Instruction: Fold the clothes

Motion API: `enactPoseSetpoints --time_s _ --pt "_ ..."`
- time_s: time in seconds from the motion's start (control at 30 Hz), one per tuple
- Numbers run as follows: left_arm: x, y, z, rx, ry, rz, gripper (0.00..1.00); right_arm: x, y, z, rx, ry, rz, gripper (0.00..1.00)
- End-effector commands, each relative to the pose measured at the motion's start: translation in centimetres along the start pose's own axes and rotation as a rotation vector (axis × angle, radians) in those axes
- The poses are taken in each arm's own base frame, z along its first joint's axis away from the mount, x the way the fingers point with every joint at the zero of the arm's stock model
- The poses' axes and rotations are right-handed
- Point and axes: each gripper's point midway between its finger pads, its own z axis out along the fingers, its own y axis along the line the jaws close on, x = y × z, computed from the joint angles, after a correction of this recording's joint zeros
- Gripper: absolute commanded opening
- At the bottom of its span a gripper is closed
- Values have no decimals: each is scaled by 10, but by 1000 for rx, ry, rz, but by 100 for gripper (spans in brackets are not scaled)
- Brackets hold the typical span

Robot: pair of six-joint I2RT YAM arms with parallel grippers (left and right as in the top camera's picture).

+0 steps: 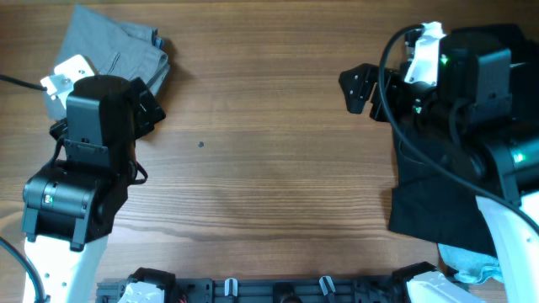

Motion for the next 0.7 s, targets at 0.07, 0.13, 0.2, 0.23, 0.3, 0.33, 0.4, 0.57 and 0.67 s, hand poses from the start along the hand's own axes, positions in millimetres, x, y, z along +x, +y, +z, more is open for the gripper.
enactPoseSetpoints --time_s 0.07,0.13,0.2,0.23,0.3,0.33,0.4,0.57,0.67 --pt "-6 3 -4 -13 -26 -9 100 -53 8 -72 33 -478 -392 100" --pt "-6 3 -4 -13 -26 -8 100 -47 -1 -90 26 -639 -391 100" --pt "-6 3 -4 -13 -27 -9 100 -14 -31 -95 63 -733 -379 100" --pt "-6 3 -4 -13 -27 -9 100 9 -43 -91 74 -727 -373 100" --pt "-6 3 -4 -13 -26 -9 100 55 -61 -82 73 -728 -373 100" --pt "-6 3 -4 -13 -27 -9 100 73 -70 -76 74 -730 -374 100" --pt "-6 3 -4 -13 -26 -9 100 108 -92 -56 96 -730 -364 100" --pt "-6 3 -4 -13 -27 -9 100 161 -130 13 37 -646 -111 100" --pt "-6 3 -4 -13 -27 -9 100 168 -136 27 3 -659 -29 100"
